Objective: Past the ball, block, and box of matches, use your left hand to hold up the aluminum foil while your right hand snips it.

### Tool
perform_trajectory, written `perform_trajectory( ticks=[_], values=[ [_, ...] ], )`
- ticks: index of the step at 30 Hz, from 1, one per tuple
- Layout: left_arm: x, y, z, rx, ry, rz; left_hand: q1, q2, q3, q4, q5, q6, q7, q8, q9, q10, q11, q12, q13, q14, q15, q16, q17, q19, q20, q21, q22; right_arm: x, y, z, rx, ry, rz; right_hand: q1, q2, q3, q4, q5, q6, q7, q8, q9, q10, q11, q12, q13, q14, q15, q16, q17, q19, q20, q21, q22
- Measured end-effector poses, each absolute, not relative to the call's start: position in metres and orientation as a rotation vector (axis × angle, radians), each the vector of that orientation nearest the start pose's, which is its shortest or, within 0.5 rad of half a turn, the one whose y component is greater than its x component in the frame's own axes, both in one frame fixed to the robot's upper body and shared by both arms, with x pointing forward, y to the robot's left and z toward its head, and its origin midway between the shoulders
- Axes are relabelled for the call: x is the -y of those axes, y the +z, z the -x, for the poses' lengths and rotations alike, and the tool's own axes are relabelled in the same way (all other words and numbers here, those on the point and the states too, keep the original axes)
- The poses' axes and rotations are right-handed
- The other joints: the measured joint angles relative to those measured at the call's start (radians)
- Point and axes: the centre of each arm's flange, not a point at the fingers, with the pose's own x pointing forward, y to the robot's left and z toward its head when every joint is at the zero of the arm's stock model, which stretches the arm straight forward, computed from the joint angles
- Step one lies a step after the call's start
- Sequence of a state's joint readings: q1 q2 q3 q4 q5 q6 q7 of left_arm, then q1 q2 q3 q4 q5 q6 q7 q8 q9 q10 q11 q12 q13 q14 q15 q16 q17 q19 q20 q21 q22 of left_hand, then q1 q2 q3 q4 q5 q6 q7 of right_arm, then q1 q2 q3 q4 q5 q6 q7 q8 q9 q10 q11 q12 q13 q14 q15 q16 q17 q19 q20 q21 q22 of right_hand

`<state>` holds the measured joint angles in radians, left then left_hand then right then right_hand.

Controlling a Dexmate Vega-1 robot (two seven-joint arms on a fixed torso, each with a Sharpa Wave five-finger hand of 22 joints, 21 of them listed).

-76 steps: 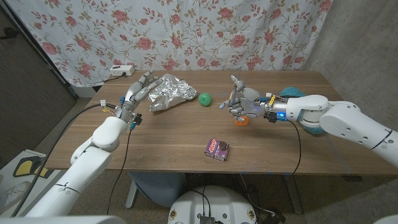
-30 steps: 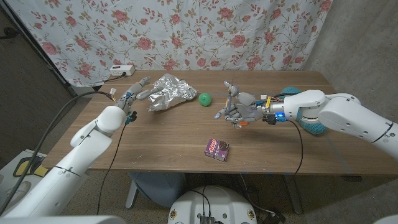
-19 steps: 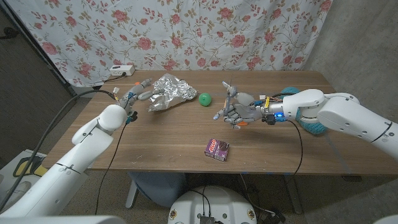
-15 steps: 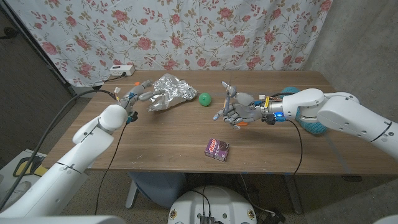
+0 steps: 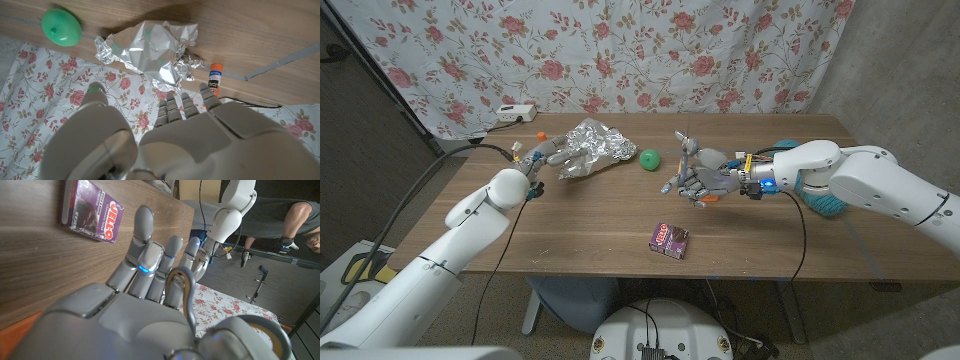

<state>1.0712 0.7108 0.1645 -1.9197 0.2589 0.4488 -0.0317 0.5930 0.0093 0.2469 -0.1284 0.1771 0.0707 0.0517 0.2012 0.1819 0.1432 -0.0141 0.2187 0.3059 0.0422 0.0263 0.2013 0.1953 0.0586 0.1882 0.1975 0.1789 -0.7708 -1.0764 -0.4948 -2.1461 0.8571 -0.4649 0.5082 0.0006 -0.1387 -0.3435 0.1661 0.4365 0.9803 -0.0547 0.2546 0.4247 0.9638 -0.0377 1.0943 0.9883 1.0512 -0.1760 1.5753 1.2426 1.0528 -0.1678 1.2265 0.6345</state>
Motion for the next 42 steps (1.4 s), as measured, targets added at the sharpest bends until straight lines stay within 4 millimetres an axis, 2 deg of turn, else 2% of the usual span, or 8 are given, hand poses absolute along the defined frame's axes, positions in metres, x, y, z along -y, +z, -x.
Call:
perform_trajectory(
  ticks=[7, 11, 28, 30, 36, 42],
  values=[
    [-0.334, 0.009, -0.575, 0.316, 0.191, -0.963, -0.002, 0.002, 0.0, 0.0, 0.0, 0.006, -0.011, 0.002, 0.0, 0.021, 0.0, 0.012, -0.008, 0.024, -0.01, 0.01, 0.003, 0.015, -0.004, 0.007, 0.0, 0.171, 0.01, -0.481, 0.121, 1.054, 0.551, 0.003, 0.003, 0.0, 0.0, 0.0, 0.0, 0.0, 0.0, 0.0, 0.003, 0.003, 0.0, -0.012, -0.001, -0.001, 0.0, 0.0, 0.0, 0.0, 0.0, 0.0],
    [-0.332, 0.009, -0.578, 0.299, 0.193, -0.976, -0.002, 0.002, 0.0, 0.0, 0.0, 0.006, -0.011, -0.002, 0.0, 0.021, 0.0, 0.012, -0.009, 0.024, -0.01, 0.01, 0.003, 0.015, -0.004, 0.007, 0.0, 0.171, 0.01, -0.481, 0.122, 1.056, 0.548, 0.003, 0.003, 0.0, 0.0, 0.004, 0.0, 0.0, -0.008, 0.0, 0.003, 0.003, 0.0, -0.012, -0.001, -0.002, 0.0, 0.0, 0.0, 0.0, 0.0, -0.001],
    [-0.33, 0.007, -0.584, 0.238, 0.188, -1.006, -0.008, 0.008, 0.0, 0.0, 0.0, 0.006, -0.011, -0.002, 0.0, 0.052, -0.013, 0.019, -0.014, 0.038, -0.014, 0.01, 0.003, 0.02, 0.001, 0.007, 0.0, 0.172, 0.009, -0.481, 0.126, 1.064, 0.534, 0.009, 0.017, 0.0, 0.0, 0.008, -0.002, 0.002, -0.008, 0.005, 0.002, 0.002, 0.004, -0.016, -0.001, -0.002, 0.0, -0.002, 0.0, 0.0, 0.0, -0.01],
    [-0.328, 0.008, -0.586, 0.233, 0.182, -1.018, -0.008, 0.008, 0.0, 0.0, 0.0, 0.015, -0.02, -0.002, 0.0, 0.052, -0.013, 0.019, -0.014, 0.038, -0.014, 0.01, 0.003, 0.02, 0.001, 0.007, 0.0, 0.172, 0.009, -0.48, 0.129, 1.067, 0.531, 0.009, 0.017, 0.0, 0.0, 0.008, -0.002, 0.002, -0.008, 0.005, 0.001, 0.002, 0.004, -0.016, -0.001, -0.002, 0.0, -0.002, 0.0, 0.0, 0.0, -0.012],
    [-0.324, 0.008, -0.588, 0.224, 0.172, -1.034, -0.012, 0.004, 0.0, 0.0, 0.0, 0.059, -0.038, 0.007, 0.0, 0.077, -0.038, 0.029, -0.018, 0.057, -0.021, 0.013, 0.002, 0.02, 0.001, 0.007, 0.0, 0.172, 0.009, -0.48, 0.131, 1.069, 0.529, 0.006, 0.022, 0.0, 0.0, 0.008, -0.003, 0.003, -0.009, 0.004, 0.001, 0.001, 0.004, -0.018, -0.001, -0.002, 0.0, -0.002, 0.0, 0.0, 0.0, -0.012],
    [-0.322, 0.008, -0.589, 0.207, 0.164, -1.053, -0.014, 0.006, 0.004, -0.004, 0.0, 0.109, -0.034, 0.019, 0.0, 0.095, -0.049, 0.037, -0.023, 0.078, -0.032, 0.017, 0.002, 0.041, -0.003, 0.011, 0.0, 0.172, 0.009, -0.48, 0.133, 1.071, 0.526, 0.009, 0.025, 0.0, 0.0, 0.008, -0.003, 0.003, -0.016, 0.004, 0.0, 0.0, 0.004, -0.025, -0.001, -0.002, 0.0, -0.002, 0.0, 0.0, 0.005, -0.014]
  ],
)
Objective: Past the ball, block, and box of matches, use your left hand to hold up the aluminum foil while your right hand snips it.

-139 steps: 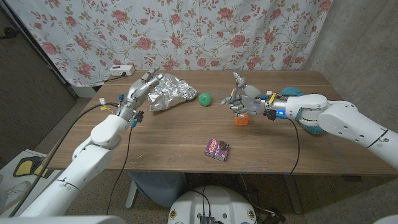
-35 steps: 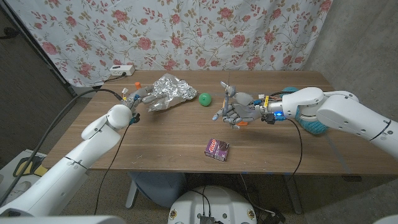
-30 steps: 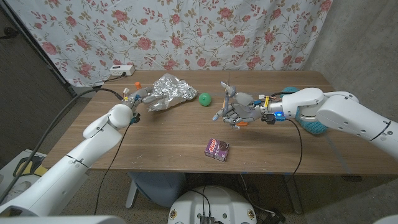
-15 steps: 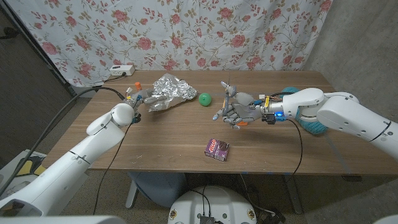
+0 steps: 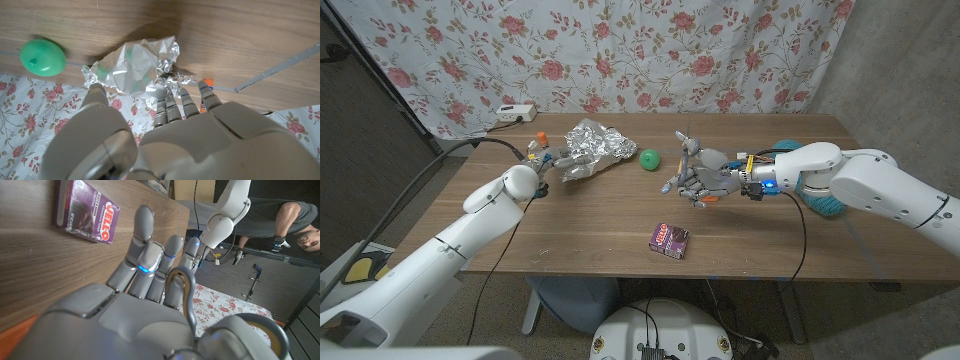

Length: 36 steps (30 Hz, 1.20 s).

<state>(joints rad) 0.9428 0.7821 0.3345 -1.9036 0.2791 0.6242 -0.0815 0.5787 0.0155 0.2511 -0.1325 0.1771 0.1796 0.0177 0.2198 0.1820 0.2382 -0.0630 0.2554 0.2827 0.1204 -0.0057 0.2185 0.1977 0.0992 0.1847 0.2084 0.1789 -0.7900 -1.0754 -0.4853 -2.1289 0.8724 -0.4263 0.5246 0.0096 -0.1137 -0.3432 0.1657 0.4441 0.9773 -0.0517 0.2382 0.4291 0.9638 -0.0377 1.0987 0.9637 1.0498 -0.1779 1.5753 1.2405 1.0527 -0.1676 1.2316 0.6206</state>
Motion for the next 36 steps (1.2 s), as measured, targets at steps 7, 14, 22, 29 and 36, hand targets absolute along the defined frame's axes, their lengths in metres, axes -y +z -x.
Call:
perform_trajectory(
  ticks=[7, 14, 22, 29, 36],
  values=[
    [-0.32, 0.007, -0.591, 0.187, 0.156, -1.07, 0.0, 0.0, 0.008, -0.008, 0.0, 0.036, -0.018, 0.006, 0.002, 0.025, -0.018, 0.01, -0.004, 0.016, -0.009, 0.002, 0.0, 0.008, 0.001, 0.004, 0.0, 0.172, 0.009, -0.48, 0.134, 1.073, 0.524, 0.002, 0.009, 0.0, 0.0, 0.0, 0.0, 0.0, 0.0, 0.0, 0.003, 0.003, 0.0, -0.005, 0.0, 0.0, 0.0, 0.003, 0.0, 0.0, 0.004, 0.0],
    [-0.317, 0.006, -0.593, 0.183, 0.151, -1.083, 0.03, 0.019, 0.024, -0.024, 0.0, 0.074, -0.025, 0.014, 0.002, 0.063, -0.041, 0.022, -0.004, 0.057, -0.032, 0.015, 0.005, 0.023, -0.002, 0.004, 0.006, 0.173, 0.01, -0.48, 0.136, 1.075, 0.525, 0.002, 0.009, 0.0, 0.0, 0.0, 0.0, 0.0, 0.0, 0.0, 0.003, 0.003, 0.004, -0.002, 0.001, 0.001, 0.0, 0.001, 0.0, 0.0, 0.004, -0.005],
    [-0.314, 0.005, -0.593, 0.187, 0.156, -1.093, 0.067, 0.029, 0.052, -0.029, 0.0, 0.118, -0.045, 0.023, 0.007, 0.114, -0.072, 0.047, 0.003, 0.122, -0.057, 0.035, 0.011, 0.048, -0.01, 0.009, 0.006, 0.173, 0.01, -0.48, 0.14, 1.076, 0.525, 0.004, 0.017, 0.0, 0.0, 0.0, 0.0, 0.0, 0.0, 0.005, 0.002, 0.002, 0.004, -0.003, 0.002, 0.001, 0.0, 0.0, 0.0, 0.0, 0.004, -0.005],
    [-0.311, 0.002, -0.594, 0.187, 0.158, -1.1, 0.099, 0.037, 0.07, -0.032, 0.0, 0.213, -0.078, 0.046, 0.011, 0.222, -0.126, 0.092, 0.024, 0.223, -0.121, 0.08, 0.027, 0.091, -0.024, 0.017, 0.005, 0.174, 0.011, -0.48, 0.145, 1.079, 0.522, 0.006, 0.025, 0.004, -0.004, 0.0, 0.0, 0.0, 0.0, 0.005, 0.002, 0.002, 0.011, 0.002, 0.003, 0.003, 0.0, 0.0, 0.0, 0.0, 0.008, -0.006],
    [-0.308, 0.0, -0.594, 0.193, 0.174, -1.111, 0.199, 0.057, 0.091, -0.038, 0.0, 0.407, -0.123, 0.096, 0.016, 0.397, -0.15, 0.167, 0.059, 0.39, -0.189, 0.171, 0.065, 0.21, -0.049, 0.045, 0.005, 0.174, 0.01, -0.48, 0.146, 1.081, 0.517, 0.01, 0.032, 0.004, -0.004, 0.0, 0.0, 0.0, -0.001, 0.005, 0.001, 0.001, 0.011, -0.011, 0.003, 0.003, 0.0, 0.0, 0.0, 0.0, 0.008, -0.014]
  ],
)
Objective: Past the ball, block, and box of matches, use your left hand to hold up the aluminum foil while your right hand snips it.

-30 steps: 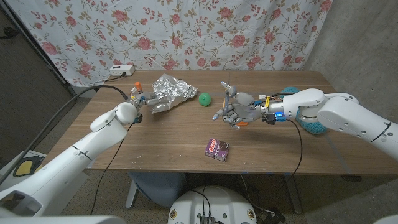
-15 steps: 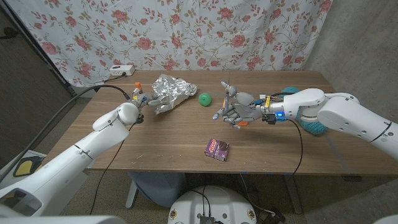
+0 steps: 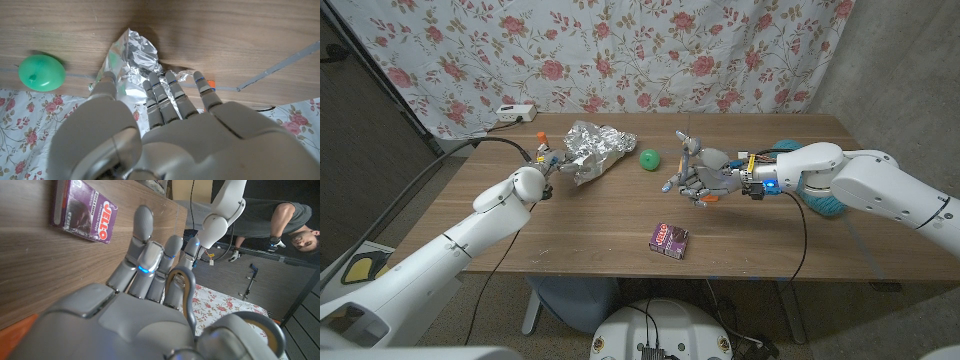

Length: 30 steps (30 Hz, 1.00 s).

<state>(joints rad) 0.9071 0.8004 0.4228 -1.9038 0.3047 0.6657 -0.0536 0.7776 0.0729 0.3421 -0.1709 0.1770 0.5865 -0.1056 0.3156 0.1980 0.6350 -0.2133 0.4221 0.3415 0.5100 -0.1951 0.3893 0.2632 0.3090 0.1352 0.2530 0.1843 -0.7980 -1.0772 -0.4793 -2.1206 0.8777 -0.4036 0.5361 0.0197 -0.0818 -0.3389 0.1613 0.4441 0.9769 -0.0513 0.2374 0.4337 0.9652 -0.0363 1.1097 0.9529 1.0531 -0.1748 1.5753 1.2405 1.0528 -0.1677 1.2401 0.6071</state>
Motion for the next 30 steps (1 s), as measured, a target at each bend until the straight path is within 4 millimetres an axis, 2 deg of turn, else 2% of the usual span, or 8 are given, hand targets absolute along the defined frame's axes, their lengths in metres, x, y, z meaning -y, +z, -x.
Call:
perform_trajectory(
  ticks=[2, 4, 8, 11, 14, 19, 24, 30],
  values=[
    [-0.307, 0.002, -0.593, 0.209, 0.2, -1.117, 0.04, 0.012, 0.012, -0.004, 0.0, 0.065, -0.014, 0.019, 0.004, 0.057, 0.0, 0.024, 0.012, 0.033, -0.003, 0.03, 0.016, 0.025, -0.007, 0.003, 0.0, 0.174, 0.01, -0.48, 0.146, 1.081, 0.516, -0.001, 0.001, 0.0, 0.0, 0.0, 0.0, 0.0, -0.005, 0.0, 0.0, 0.0, 0.0, -0.002, 0.0, 0.0, 0.0, 0.0, 0.0, 0.0, 0.006, 0.0],
    [-0.306, 0.0, -0.593, 0.211, 0.201, -1.116, 0.119, 0.038, 0.039, -0.014, 0.008, 0.14, -0.025, 0.051, 0.015, 0.116, 0.0, 0.049, 0.028, 0.073, -0.01, 0.054, 0.033, 0.044, -0.009, 0.003, 0.0, 0.174, 0.01, -0.48, 0.146, 1.081, 0.516, -0.002, 0.002, 0.0, 0.0, 0.0, 0.0, 0.0, -0.005, 0.0, 0.0, 0.0, 0.0, -0.004, 0.0, 0.0, 0.0, 0.0, 0.0, 0.0, 0.009, 0.0],
    [-0.303, -0.002, -0.592, 0.238, 0.233, -1.121, 0.302, 0.05, 0.066, -0.017, 0.031, 0.242, -0.054, 0.157, 0.076, 0.226, -0.003, 0.128, 0.099, 0.15, -0.016, 0.106, 0.094, 0.078, -0.018, 0.013, 0.004, 0.174, 0.01, -0.481, 0.146, 1.082, 0.514, -0.002, 0.002, 0.0, 0.0, -0.004, 0.0, 0.0, -0.005, 0.0, 0.0, 0.0, 0.002, -0.006, 0.001, 0.0, 0.0, 0.0, 0.0, 0.0, 0.014, -0.004],
    [-0.3, -0.004, -0.591, 0.257, 0.245, -1.119, 0.376, 0.043, 0.063, -0.013, 0.031, 0.255, -0.06, 0.224, 0.128, 0.25, 0.004, 0.178, 0.156, 0.233, -0.028, 0.139, 0.146, 0.109, -0.023, 0.027, 0.011, 0.175, 0.011, -0.481, 0.147, 1.083, 0.514, 0.0, 0.004, 0.0, 0.0, -0.004, 0.0, 0.0, -0.005, 0.0, -0.001, -0.001, 0.004, -0.008, 0.0, 0.0, 0.0, 0.0, -0.006, -0.005, 0.015, -0.005],
    [-0.299, -0.007, -0.59, 0.263, 0.251, -1.109, 0.408, 0.038, 0.055, -0.005, 0.031, 0.254, -0.06, 0.264, 0.167, 0.249, 0.004, 0.208, 0.198, 0.296, -0.038, 0.154, 0.177, 0.133, -0.032, 0.039, 0.014, 0.175, 0.011, -0.481, 0.147, 1.083, 0.514, 0.003, 0.008, 0.0, 0.0, -0.004, 0.0, 0.0, -0.005, 0.0, -0.002, -0.002, 0.004, -0.009, 0.0, 0.0, 0.0, 0.0, -0.006, -0.005, 0.015, -0.005],
    [-0.3, -0.007, -0.588, 0.314, 0.293, -1.092, 0.435, 0.046, 0.051, -0.001, 0.026, 0.233, -0.049, 0.304, 0.2, 0.237, 0.012, 0.23, 0.219, 0.396, -0.048, 0.134, 0.165, 0.187, -0.077, 0.071, 0.018, 0.175, 0.011, -0.481, 0.146, 1.085, 0.513, 0.003, 0.008, 0.0, 0.0, -0.008, 0.0, 0.0, -0.005, 0.0, -0.002, -0.002, 0.004, -0.012, 0.0, 0.0, 0.0, 0.0, -0.006, -0.005, 0.015, -0.01],
    [-0.302, -0.015, -0.589, 0.296, 0.292, -1.078, 0.464, 0.052, 0.046, 0.003, 0.018, 0.218, -0.021, 0.32, 0.215, 0.207, 0.01, 0.238, 0.249, 0.499, -0.047, 0.063, 0.088, 0.257, -0.147, 0.12, 0.023, 0.174, 0.011, -0.481, 0.146, 1.086, 0.512, 0.001, 0.009, 0.0, 0.0, -0.008, 0.0, 0.0, -0.005, 0.0, -0.002, -0.002, 0.006, -0.014, 0.0, 0.0, 0.0, 0.0, -0.006, -0.005, 0.021, -0.014],
    [-0.297, -0.009, -0.582, 0.402, 0.347, -1.09, 0.475, 0.055, 0.038, 0.003, 0.016, 0.239, 0.002, 0.329, 0.206, 0.204, 0.014, 0.238, 0.249, 0.536, -0.046, 0.039, 0.061, 0.278, -0.168, 0.141, 0.028, 0.175, 0.011, -0.482, 0.145, 1.087, 0.508, 0.001, 0.013, 0.0, 0.0, -0.008, 0.0, 0.0, -0.005, 0.0, -0.003, -0.003, 0.006, -0.011, 0.0, 0.0, 0.0, 0.0, -0.006, -0.005, 0.021, -0.014]
  ],
)
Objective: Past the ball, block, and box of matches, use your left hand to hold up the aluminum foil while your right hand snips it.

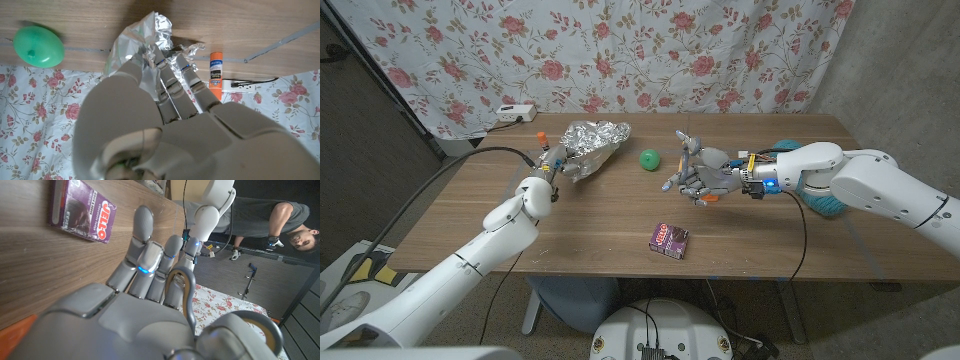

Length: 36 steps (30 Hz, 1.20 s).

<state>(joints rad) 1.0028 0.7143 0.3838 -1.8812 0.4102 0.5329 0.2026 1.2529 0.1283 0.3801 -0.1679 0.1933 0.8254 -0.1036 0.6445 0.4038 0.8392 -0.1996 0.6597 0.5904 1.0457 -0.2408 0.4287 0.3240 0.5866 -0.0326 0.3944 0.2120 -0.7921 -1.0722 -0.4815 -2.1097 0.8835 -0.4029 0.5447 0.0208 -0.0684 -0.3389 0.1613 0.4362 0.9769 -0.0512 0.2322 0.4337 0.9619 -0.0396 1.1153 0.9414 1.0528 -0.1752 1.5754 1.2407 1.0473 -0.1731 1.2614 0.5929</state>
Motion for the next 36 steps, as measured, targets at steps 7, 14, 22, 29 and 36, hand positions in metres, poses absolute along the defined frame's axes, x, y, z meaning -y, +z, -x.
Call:
perform_trajectory(
  ticks=[7, 14, 22, 29, 36],
  values=[
    [-0.292, -0.008, -0.575, 0.486, 0.391, -1.121, 0.009, -0.009, -0.004, -0.004, 0.01, 0.03, 0.002, 0.003, -0.01, 0.017, 0.012, 0.013, 0.0, 0.028, 0.003, -0.002, 0.006, 0.001, -0.024, 0.019, 0.009, 0.175, 0.01, -0.482, 0.142, 1.089, 0.506, 0.003, 0.003, 0.0, 0.0, -0.004, 0.0, 0.0, 0.0, 0.0, 0.0, 0.0, 0.006, -0.002, 0.0, 0.0, 0.0, 0.0, 0.0, 0.0, 0.004, 0.0],
    [-0.288, -0.008, -0.568, 0.539, 0.415, -1.159, 0.013, -0.013, -0.004, -0.004, 0.011, 0.03, 0.002, 0.008, -0.016, 0.019, 0.013, 0.014, 0.0, 0.032, 0.0, -0.011, 0.009, 0.012, -0.041, 0.036, 0.018, 0.176, 0.009, -0.482, 0.139, 1.092, 0.507, 0.003, 0.003, 0.0, 0.0, -0.004, 0.0, 0.0, 0.0, 0.0, -0.002, -0.002, 0.006, 0.004, -0.002, -0.002, 0.0, 0.0, -0.002, 0.002, 0.004, 0.0],
    [-0.28, -0.006, -0.558, 0.625, 0.478, -1.211, 0.017, -0.008, -0.004, -0.004, 0.011, 0.024, 0.003, 0.008, -0.021, 0.02, 0.012, 0.014, 0.0, 0.032, 0.0, -0.018, 0.015, 0.011, -0.041, 0.05, 0.028, 0.176, 0.009, -0.483, 0.137, 1.092, 0.51, 0.007, 0.007, 0.0, 0.0, -0.004, 0.0, 0.0, 0.0, 0.0, 0.002, 0.002, 0.008, -0.001, -0.002, -0.002, 0.0, 0.0, -0.003, 0.003, 0.01, -0.003],
    [-0.274, -0.003, -0.55, 0.7, 0.534, -1.243, 0.024, -0.002, -0.008, 0.0, 0.011, 0.003, 0.0, 0.001, -0.024, 0.011, 0.003, 0.013, 0.0, 0.025, 0.001, -0.03, 0.021, -0.006, -0.041, 0.062, 0.04, 0.177, 0.007, -0.483, 0.139, 1.094, 0.51, 0.007, 0.007, 0.003, -0.003, -0.008, 0.0, 0.0, 0.0, 0.0, 0.002, 0.002, 0.01, -0.005, -0.002, -0.002, 0.0, 0.002, -0.003, 0.003, 0.012, -0.005],
    [-0.269, 0.001, -0.544, 0.781, 0.57, -1.281, 0.029, 0.003, -0.012, 0.004, 0.006, -0.011, -0.004, 0.001, -0.024, -0.006, 0.005, 0.013, 0.0, 0.009, 0.003, -0.045, 0.027, -0.021, -0.044, 0.072, 0.051, 0.177, 0.005, -0.483, 0.14, 1.096, 0.509, 0.007, 0.007, 0.003, -0.003, -0.008, 0.0, 0.0, 0.0, 0.0, 0.002, 0.002, 0.01, -0.002, -0.001, -0.001, 0.0, 0.002, -0.003, 0.003, 0.012, -0.008]
  ],
)
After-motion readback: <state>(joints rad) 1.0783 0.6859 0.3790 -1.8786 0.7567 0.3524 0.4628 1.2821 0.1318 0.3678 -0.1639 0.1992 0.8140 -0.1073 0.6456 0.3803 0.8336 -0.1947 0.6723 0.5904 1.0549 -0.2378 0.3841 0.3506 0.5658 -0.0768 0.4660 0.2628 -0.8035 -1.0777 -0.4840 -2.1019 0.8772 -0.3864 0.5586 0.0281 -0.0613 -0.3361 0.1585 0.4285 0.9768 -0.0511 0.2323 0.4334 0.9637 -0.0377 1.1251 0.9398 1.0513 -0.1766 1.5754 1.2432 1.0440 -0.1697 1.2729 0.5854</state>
